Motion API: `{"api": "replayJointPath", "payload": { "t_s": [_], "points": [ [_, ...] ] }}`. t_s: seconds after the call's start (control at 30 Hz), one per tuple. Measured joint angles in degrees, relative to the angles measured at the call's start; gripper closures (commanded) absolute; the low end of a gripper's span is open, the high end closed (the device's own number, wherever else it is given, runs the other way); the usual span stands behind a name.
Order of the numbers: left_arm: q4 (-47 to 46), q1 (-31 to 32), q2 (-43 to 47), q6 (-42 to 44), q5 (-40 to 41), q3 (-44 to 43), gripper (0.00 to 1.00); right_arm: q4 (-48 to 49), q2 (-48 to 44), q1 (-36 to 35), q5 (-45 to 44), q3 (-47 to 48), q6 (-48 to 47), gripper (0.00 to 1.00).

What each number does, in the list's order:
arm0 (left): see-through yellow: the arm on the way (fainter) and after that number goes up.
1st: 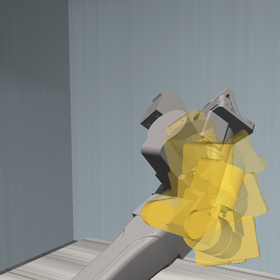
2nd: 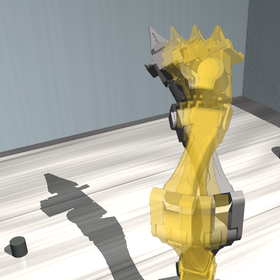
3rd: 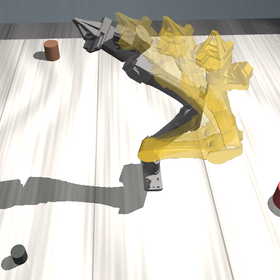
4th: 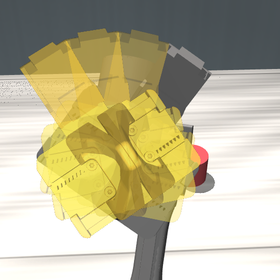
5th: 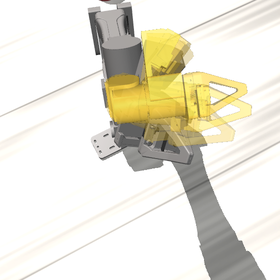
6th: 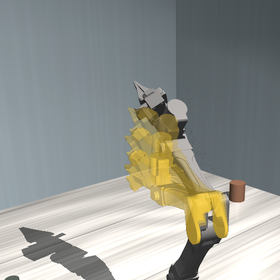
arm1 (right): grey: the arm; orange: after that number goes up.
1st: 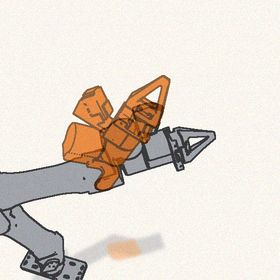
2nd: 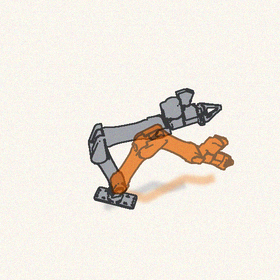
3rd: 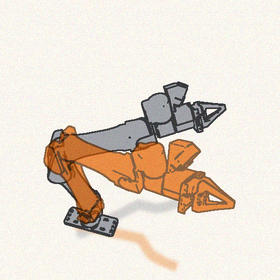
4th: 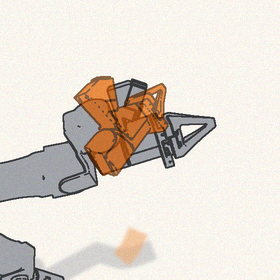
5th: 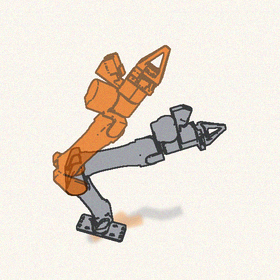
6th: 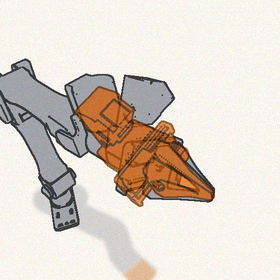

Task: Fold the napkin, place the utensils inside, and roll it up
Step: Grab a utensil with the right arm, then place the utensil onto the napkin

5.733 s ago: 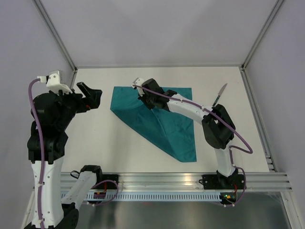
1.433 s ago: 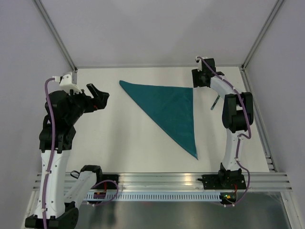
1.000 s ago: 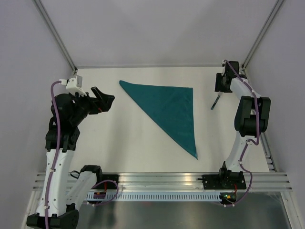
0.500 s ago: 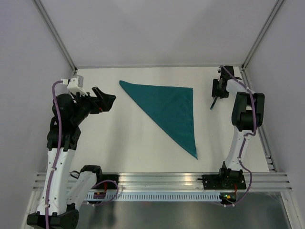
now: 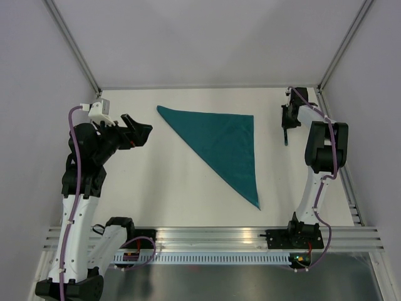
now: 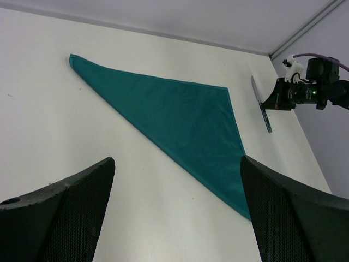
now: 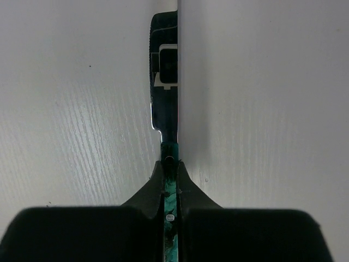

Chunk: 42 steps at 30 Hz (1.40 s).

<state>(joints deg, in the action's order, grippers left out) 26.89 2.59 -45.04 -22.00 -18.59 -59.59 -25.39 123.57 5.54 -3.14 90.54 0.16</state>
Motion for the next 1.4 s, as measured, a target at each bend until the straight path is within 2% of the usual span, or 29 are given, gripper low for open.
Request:
{"api": "replayJointPath", "payload": {
  "t_s": [0.2, 0.37, 0.63, 0.83, 1.13, 1.4],
  "points": [
    [0.22, 0.00, 0.00, 0.00, 0.04, -0.02, 0.00, 0.44, -1.90, -0.09, 0.35, -2.43, -2.91, 1.00],
    [0.74, 0.00, -0.02, 0.00, 0.09, -0.02, 0.00, -2.97, -6.51, -0.98, 0.61, -7.30, -5.84, 1.00],
    [0.87, 0.00, -0.63, 0.00, 0.44, -0.52, 0.00, -6.75, -17.05, -6.82, 3.06, -10.19, -8.31, 1.00],
    [0.92, 0.00, -0.90, 0.00, 0.52, -1.44, 0.00, -7.93, -22.36, -14.45, 5.20, -11.08, -8.37, 0.99],
    [2.14, 0.00, -1.09, 0.00, 1.05, -3.17, 0.00, -8.52, -20.90, -29.33, 7.50, -10.01, -6.16, 1.00],
    [4.39, 0.00, -1.07, 0.00, 2.32, -4.57, 0.00, -6.78, -11.43, -37.66, 8.20, -5.31, -1.90, 1.00]
  ]
}}
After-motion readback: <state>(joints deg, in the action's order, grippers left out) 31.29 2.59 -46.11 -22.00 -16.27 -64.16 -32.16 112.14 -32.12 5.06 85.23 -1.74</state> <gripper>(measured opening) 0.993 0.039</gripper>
